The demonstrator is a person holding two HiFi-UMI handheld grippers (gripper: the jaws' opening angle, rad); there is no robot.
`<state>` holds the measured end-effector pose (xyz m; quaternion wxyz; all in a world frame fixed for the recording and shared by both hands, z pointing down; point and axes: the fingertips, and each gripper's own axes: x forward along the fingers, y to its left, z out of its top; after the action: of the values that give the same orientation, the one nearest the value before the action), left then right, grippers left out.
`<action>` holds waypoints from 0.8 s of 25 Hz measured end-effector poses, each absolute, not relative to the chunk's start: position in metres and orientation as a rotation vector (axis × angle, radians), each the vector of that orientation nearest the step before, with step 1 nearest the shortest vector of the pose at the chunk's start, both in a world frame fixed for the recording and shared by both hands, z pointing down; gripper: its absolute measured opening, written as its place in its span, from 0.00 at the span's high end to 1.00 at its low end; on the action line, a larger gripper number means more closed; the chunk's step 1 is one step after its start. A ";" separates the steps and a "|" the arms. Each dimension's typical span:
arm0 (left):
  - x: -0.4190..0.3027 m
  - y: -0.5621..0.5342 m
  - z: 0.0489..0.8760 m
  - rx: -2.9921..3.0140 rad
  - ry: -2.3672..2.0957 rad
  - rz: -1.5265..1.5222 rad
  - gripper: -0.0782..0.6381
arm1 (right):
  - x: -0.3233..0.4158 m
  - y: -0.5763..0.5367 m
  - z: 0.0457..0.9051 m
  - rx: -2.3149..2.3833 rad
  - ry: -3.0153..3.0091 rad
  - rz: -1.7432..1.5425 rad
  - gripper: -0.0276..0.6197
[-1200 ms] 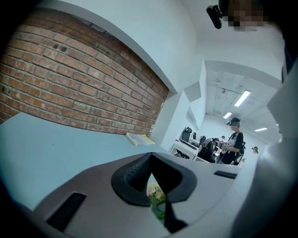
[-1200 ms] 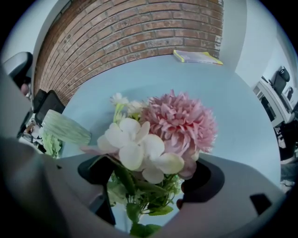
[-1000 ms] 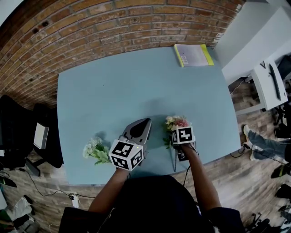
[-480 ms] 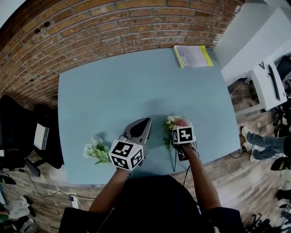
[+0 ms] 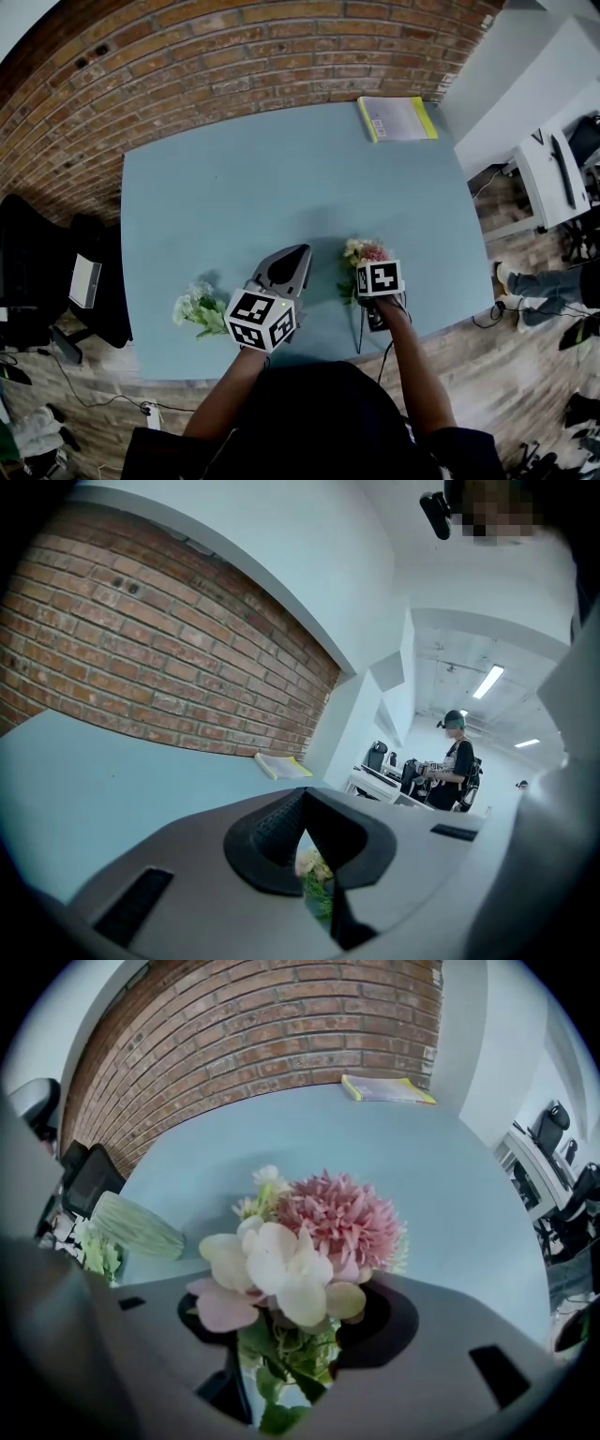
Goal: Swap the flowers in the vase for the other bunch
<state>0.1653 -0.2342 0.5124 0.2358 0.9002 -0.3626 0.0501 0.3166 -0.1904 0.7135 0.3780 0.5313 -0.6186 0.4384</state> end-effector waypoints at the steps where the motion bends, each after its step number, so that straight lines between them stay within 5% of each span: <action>1: 0.165 -0.234 0.512 2.470 -0.995 0.137 0.88 | 0.316 -0.190 0.713 1.358 -1.582 1.118 0.56; 20: 0.161 -0.220 0.502 2.498 -0.973 0.129 0.88 | 0.315 -0.179 0.699 1.393 -1.591 1.104 0.64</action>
<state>0.1607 -0.2201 0.5023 0.2268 0.9065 -0.3530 0.0468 0.3145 -0.1791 0.6987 0.3690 0.5428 -0.6200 0.4299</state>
